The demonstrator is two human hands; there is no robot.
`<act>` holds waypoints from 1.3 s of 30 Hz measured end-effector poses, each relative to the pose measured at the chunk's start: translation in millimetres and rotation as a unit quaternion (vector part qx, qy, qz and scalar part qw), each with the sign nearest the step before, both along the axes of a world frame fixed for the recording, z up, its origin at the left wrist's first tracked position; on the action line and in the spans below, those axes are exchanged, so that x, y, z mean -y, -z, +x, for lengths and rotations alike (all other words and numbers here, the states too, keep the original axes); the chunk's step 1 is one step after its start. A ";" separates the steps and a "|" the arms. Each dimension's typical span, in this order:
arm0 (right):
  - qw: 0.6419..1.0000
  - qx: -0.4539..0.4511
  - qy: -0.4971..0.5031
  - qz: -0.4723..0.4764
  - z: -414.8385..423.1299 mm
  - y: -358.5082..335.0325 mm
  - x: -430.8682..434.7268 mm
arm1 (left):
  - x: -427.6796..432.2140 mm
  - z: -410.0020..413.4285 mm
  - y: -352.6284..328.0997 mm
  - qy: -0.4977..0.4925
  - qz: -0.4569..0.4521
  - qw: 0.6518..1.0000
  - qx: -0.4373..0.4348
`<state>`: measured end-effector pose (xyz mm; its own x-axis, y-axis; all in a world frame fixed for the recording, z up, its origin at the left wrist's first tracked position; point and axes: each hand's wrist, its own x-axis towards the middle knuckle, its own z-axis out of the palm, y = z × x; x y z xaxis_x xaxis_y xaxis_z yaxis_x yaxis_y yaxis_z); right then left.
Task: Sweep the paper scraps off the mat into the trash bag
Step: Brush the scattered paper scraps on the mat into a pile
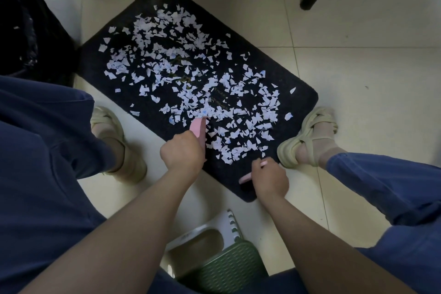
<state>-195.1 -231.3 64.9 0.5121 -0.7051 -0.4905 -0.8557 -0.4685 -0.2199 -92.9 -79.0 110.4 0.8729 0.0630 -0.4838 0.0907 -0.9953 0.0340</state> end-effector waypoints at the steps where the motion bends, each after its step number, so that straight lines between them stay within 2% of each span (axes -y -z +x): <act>1: 0.999 -0.033 -0.010 0.007 -2.7 1.4 0.6 | -0.7 0.1 -0.1 -0.002 0.000 1.000 0.003; 3: 0.996 -0.057 -0.032 0.061 -6.4 9.9 -2.0 | -2.7 0.7 0.6 -0.006 -0.003 1.000 0.007; 4: 0.995 -0.042 -0.041 0.084 -5.1 14.1 -4.1 | -4.2 0.9 1.1 -0.007 -0.004 1.000 0.007; 8: 0.989 0.104 -0.006 0.102 13.8 11.3 -14.9 | -6.5 2.6 1.8 -0.019 -0.011 1.000 -0.003; 10: 0.996 0.077 -0.011 0.038 17.5 5.8 -14.5 | -6.9 4.2 1.9 -0.027 -0.013 1.000 -0.007; 12: 1.000 -0.004 -0.028 -0.006 14.5 4.4 -12.1 | -8.6 6.0 2.0 -0.034 -0.013 0.999 -0.002; 13: 0.999 -0.035 -0.038 0.002 11.5 7.3 -11.5 | -9.6 6.4 1.3 -0.037 -0.014 0.999 0.000; 15: 0.997 -0.041 -0.047 0.049 9.6 14.8 -14.0 | -12.1 7.8 -0.4 -0.040 -0.015 0.999 0.002; 19: 0.990 0.101 -0.012 0.093 28.1 18.2 -25.8 | -18.0 8.5 0.7 -0.047 -0.014 0.999 -0.007; 21: 0.990 0.123 0.000 0.068 33.9 12.2 -28.0 | -20.2 6.8 2.7 -0.049 -0.017 0.999 -0.012; 24: 0.999 0.029 -0.020 0.001 31.8 6.8 -24.1 | -22.1 6.9 3.1 -0.056 -0.020 0.998 -0.017; 27: 0.998 -0.038 -0.040 0.044 27.2 18.0 -24.2 | -22.8 9.2 3.4 -0.059 -0.021 0.998 -0.015; 30: 0.992 0.068 -0.008 0.106 34.7 22.0 -29.6 | -22.5 9.9 6.6 -0.059 -0.025 0.998 -0.013; 32: 0.985 0.129 0.027 0.112 39.8 15.0 -31.7 | -21.8 9.4 9.0 -0.054 -0.029 0.998 -0.011; 34: 0.994 0.095 0.020 0.051 41.5 10.3 -29.9 | -21.1 10.7 10.9 -0.054 -0.033 0.998 -0.011; 36: 1.000 0.004 -0.008 0.009 38.3 12.6 -28.2 | -21.3 11.9 12.1 -0.054 -0.031 0.998 -0.011; 38: 0.997 -0.040 -0.029 0.051 35.8 19.1 -31.3 | -21.2 12.6 12.9 -0.052 -0.029 0.998 -0.012; 39: 0.996 -0.026 -0.030 0.081 36.7 21.9 -33.7 | -20.3 12.7 13.9 -0.050 -0.028 0.998 -0.013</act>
<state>-158.5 -197.6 43.0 0.5216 -0.5830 -0.6229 -0.8395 -0.4810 -0.2527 -80.2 -58.7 96.5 0.8512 0.1218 -0.5106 0.1912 -0.9778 0.0855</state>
